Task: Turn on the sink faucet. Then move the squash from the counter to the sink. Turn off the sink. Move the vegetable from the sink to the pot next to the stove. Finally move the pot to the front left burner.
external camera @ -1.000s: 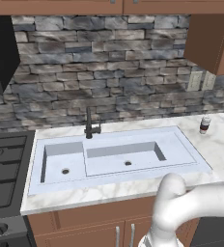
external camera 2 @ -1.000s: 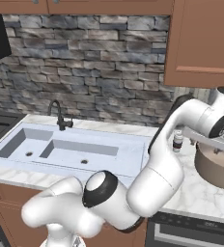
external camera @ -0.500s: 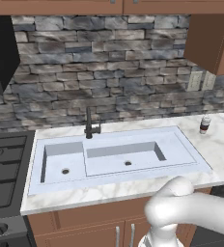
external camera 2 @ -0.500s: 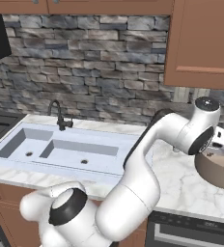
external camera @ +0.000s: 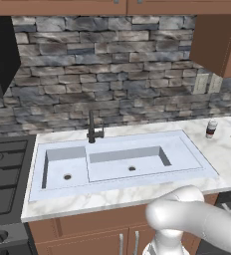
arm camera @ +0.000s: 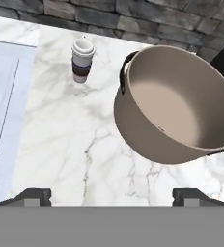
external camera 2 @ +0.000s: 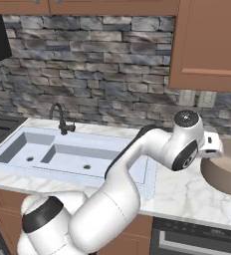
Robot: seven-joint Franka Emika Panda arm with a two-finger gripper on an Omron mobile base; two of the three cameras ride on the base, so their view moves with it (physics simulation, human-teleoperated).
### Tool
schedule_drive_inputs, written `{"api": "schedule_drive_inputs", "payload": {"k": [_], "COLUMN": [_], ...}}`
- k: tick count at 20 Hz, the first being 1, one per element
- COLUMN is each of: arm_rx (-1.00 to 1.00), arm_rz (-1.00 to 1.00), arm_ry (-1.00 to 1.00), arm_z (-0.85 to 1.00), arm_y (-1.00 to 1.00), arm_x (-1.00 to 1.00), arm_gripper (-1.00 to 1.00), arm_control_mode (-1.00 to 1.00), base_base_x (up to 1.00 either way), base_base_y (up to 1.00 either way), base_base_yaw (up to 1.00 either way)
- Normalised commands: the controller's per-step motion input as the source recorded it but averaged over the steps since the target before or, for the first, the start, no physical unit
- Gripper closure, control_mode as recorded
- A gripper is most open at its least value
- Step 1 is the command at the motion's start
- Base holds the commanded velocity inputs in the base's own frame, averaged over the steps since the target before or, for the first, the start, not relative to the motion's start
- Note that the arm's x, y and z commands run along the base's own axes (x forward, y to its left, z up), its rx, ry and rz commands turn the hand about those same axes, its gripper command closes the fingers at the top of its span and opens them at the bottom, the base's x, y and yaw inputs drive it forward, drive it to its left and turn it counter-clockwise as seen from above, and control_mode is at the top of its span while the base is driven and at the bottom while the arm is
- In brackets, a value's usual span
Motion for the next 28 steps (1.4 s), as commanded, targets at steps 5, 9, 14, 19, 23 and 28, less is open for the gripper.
{"api": "schedule_drive_inputs", "payload": {"k": [5,9,14,19,23,28], "arm_rx": [-0.06,-0.04,-0.02,-0.01,0.0,0.01], "arm_rz": [0.18,0.13,0.06,0.01,0.0,0.0], "arm_ry": [0.07,0.14,0.16,0.09,0.0,0.0], "arm_z": [0.06,0.05,0.04,-0.07,-0.18,-0.08], "arm_y": [0.0,0.0,-0.06,-0.04,-0.02,-0.03], "arm_x": [0.0,0.05,0.14,0.15,0.05,0.04], "arm_gripper": [-1.0,-1.0,-1.0,-1.0,-1.0,-1.0], "arm_control_mode": [-1.0,-1.0,-1.0,-1.0,-1.0,-1.0], "base_base_x": [0.0,0.0,0.0,0.0,0.0,0.0], "base_base_y": [0.0,0.0,0.0,0.0,0.0,0.0], "base_base_yaw": [0.0,0.0,0.0,0.0,0.0,0.0]}}
